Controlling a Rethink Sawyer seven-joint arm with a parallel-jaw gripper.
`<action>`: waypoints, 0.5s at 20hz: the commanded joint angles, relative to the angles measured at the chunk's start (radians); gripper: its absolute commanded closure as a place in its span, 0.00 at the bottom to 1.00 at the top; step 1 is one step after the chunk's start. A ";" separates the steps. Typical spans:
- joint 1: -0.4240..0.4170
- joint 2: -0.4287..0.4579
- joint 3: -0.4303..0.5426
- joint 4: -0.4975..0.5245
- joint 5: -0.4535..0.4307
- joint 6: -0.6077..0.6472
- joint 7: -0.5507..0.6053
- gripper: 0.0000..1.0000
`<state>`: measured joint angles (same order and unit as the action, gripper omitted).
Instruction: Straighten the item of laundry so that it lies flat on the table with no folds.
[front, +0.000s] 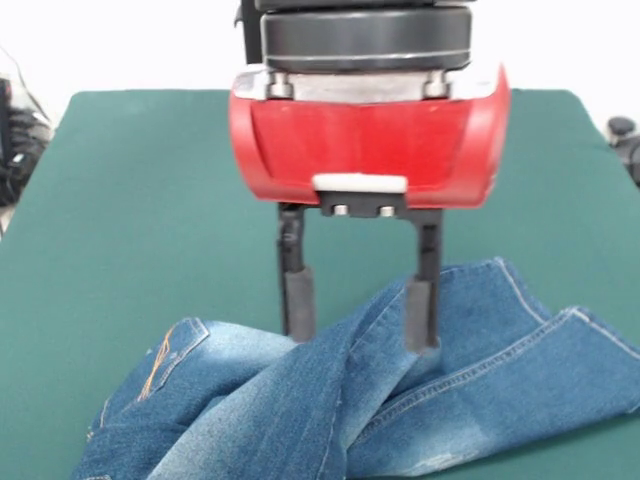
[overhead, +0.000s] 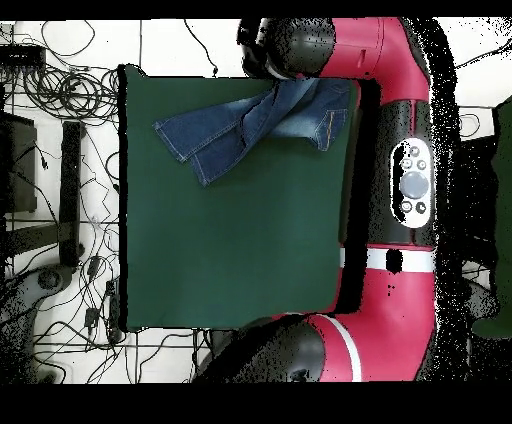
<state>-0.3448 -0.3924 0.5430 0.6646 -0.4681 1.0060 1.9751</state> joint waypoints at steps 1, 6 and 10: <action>0.068 0.044 -0.115 0.061 -0.003 0.064 0.288 0.00; 0.081 0.050 -0.148 0.095 0.046 0.059 0.315 0.00; 0.092 0.060 -0.169 0.115 0.077 0.039 0.338 0.00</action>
<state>-0.3115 -0.3923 0.4219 0.6647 -0.4389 1.0058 2.0001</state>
